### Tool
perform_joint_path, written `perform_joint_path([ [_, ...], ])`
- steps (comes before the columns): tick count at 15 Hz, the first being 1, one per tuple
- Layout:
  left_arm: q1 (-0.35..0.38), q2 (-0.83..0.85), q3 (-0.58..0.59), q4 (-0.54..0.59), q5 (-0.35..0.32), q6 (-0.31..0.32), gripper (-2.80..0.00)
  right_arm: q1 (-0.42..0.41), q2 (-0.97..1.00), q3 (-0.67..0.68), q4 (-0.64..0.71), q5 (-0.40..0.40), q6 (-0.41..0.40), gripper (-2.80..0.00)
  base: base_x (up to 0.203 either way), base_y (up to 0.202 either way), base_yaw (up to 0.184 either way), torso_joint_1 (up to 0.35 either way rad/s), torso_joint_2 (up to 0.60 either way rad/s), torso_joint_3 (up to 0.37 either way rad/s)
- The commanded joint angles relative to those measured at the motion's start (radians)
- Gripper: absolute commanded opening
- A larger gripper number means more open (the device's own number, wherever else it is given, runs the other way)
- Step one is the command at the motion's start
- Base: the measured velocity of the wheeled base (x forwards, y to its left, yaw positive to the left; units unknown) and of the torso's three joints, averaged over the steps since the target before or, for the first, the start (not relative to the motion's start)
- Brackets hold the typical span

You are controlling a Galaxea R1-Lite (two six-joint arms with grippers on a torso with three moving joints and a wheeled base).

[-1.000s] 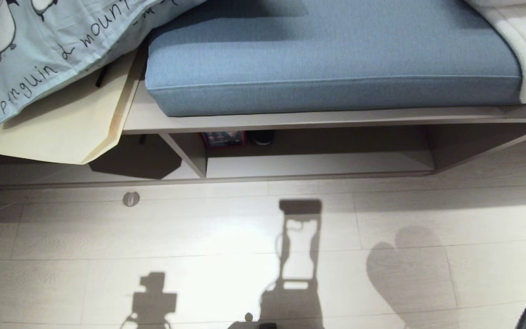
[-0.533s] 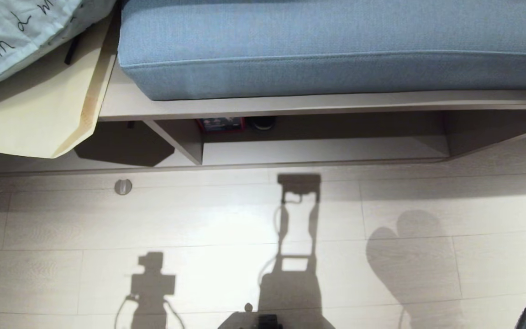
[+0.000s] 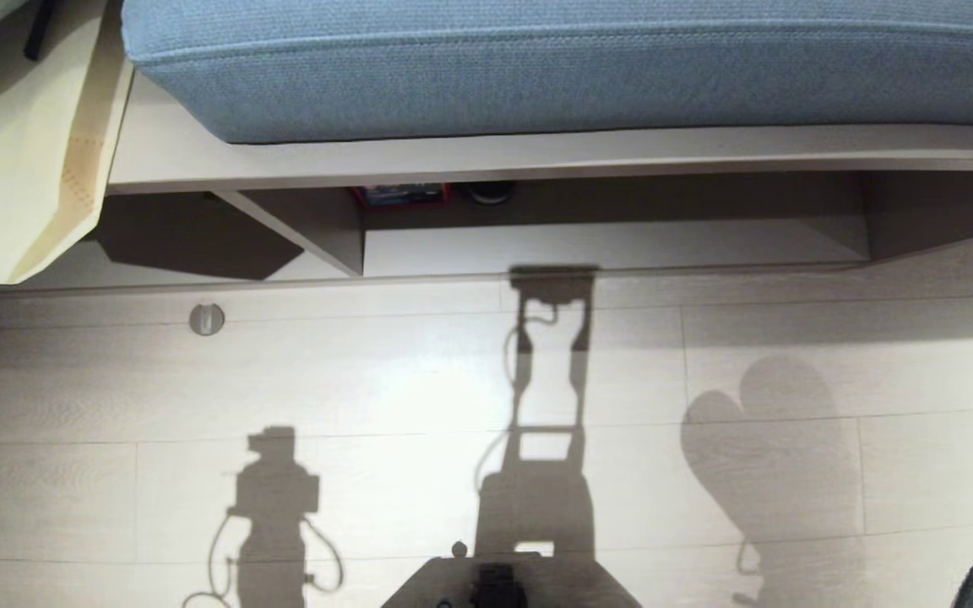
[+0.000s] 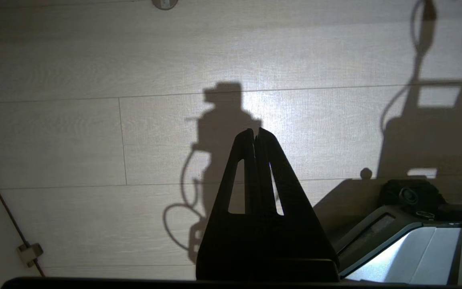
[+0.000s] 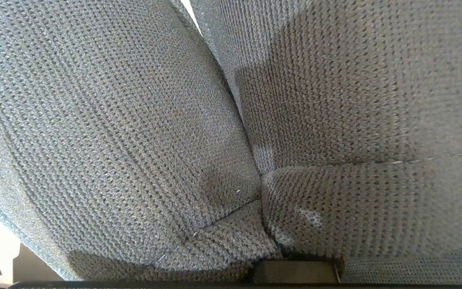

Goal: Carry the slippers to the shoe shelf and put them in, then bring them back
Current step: Place the slippers into the shoe cabinet

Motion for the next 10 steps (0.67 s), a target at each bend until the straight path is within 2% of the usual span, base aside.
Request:
perform_joint_path([
  [1,0.000,0.002,0.000,0.000,0.000,-0.001,-2.80,0.000,0.000,0.000,0.000,0.000,-0.001,-2.80,0.000,0.000,0.000,0.002,0.01,-0.193],
  [10,0.000,0.002,0.000,0.000,0.000,-0.001,-2.80,0.000,0.000,0.000,0.000,0.001,0.000,-2.80,0.000,0.000,0.000,0.002,0.00,-0.197],
])
